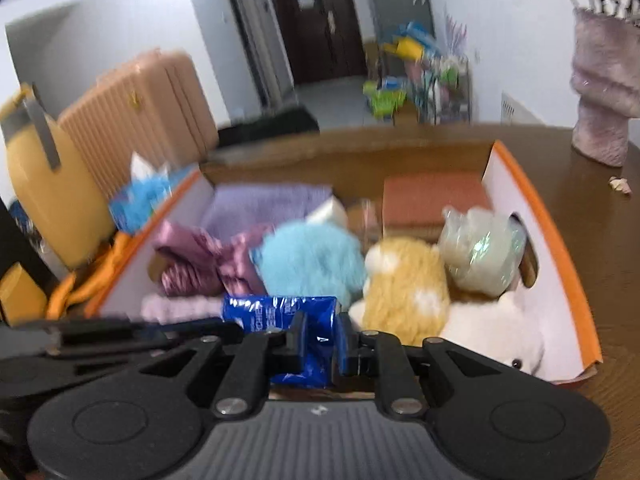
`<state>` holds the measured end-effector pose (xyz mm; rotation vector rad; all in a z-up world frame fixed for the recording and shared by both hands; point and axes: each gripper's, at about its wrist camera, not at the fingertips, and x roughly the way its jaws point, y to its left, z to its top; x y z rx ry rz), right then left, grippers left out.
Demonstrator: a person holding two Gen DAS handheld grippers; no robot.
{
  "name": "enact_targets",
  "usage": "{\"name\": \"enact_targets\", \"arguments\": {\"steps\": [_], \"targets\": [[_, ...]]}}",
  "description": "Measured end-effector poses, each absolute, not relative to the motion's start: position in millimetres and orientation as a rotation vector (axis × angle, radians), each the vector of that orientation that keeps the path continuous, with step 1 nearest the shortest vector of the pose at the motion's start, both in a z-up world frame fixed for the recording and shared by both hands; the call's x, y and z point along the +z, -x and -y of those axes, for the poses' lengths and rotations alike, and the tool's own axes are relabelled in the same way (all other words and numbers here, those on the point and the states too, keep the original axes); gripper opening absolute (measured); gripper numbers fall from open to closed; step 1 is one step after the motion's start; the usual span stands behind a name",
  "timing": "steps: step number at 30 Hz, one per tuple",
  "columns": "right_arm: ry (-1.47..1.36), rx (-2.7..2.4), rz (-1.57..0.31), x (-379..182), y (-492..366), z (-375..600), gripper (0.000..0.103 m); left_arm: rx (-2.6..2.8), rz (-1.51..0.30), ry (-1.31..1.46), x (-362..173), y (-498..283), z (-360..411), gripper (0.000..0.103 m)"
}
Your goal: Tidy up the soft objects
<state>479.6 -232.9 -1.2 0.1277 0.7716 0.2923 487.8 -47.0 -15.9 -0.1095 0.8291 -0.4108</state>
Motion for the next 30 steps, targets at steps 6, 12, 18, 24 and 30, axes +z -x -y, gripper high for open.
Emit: {"name": "enact_targets", "arguments": {"steps": [6, 12, 18, 24, 30], "targets": [[-0.086, 0.301, -0.888, -3, -505, 225, 0.023, -0.418, -0.979, 0.082, -28, -523, 52, 0.012], [-0.105, 0.323, -0.902, 11, -506, 229, 0.023, -0.404, -0.926, 0.066, 3, -507, 47, 0.023], [-0.063, 0.293, -0.769, 76, -475, 248, 0.035, -0.353, -0.800, 0.031, 67, -470, 31, 0.035], [-0.087, 0.281, -0.653, 125, -431, 280, 0.045, -0.228, -0.629, -0.007, 108, -422, 14, 0.059], [-0.071, 0.228, -0.383, 118, -371, 297, 0.087, -0.070, -0.337, -0.034, 94, -369, 10, 0.095]]}}
